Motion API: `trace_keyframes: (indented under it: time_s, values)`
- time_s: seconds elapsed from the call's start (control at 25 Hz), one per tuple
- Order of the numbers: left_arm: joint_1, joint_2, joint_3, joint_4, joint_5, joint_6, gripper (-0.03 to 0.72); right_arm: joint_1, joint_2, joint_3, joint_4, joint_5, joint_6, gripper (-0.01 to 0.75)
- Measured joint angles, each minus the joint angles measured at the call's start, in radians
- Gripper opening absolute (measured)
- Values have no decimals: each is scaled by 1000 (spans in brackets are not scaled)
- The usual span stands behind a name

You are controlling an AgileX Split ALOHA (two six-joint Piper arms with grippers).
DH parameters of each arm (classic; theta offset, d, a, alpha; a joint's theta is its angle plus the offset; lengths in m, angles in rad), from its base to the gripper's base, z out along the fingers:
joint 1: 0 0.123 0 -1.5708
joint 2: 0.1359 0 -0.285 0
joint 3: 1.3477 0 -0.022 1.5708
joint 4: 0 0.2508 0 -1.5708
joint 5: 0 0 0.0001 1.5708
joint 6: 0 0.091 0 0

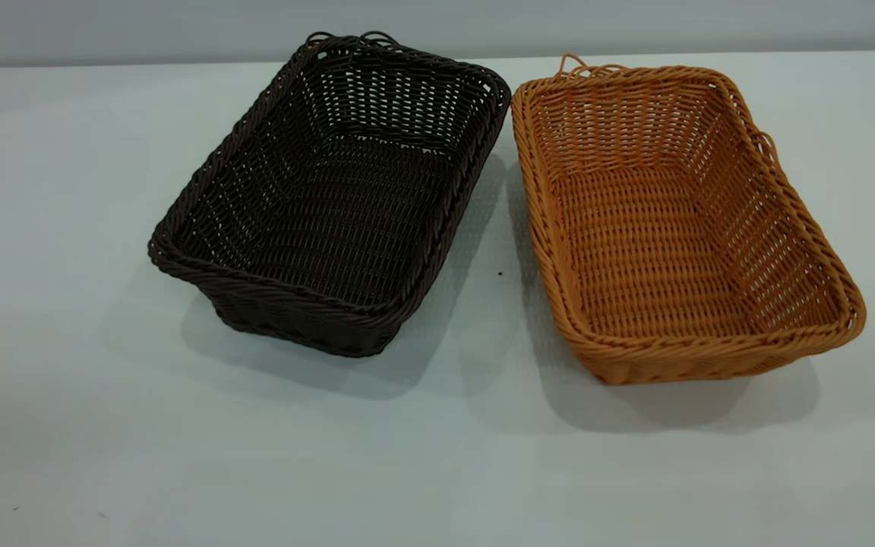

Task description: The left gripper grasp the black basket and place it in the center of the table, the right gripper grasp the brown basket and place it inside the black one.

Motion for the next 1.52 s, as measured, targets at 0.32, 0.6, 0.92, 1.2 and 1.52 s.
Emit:
trace_keyframes:
  time_s: [0.32,0.6,0.92,1.2,1.52]
  values:
    - [0,0,0,0,0,0,488,0,0,0,0,0,0,565]
    - [0,0,0,0,0,0,488,0,0,0,0,0,0,565]
    - [0,0,0,0,0,0,488,0,0,0,0,0,0,565]
    - [0,0,0,0,0,0,488,0,0,0,0,0,0,565]
    - [0,101,-56,0,-20,-17,488,0,0,-39,41,-43,37,565]
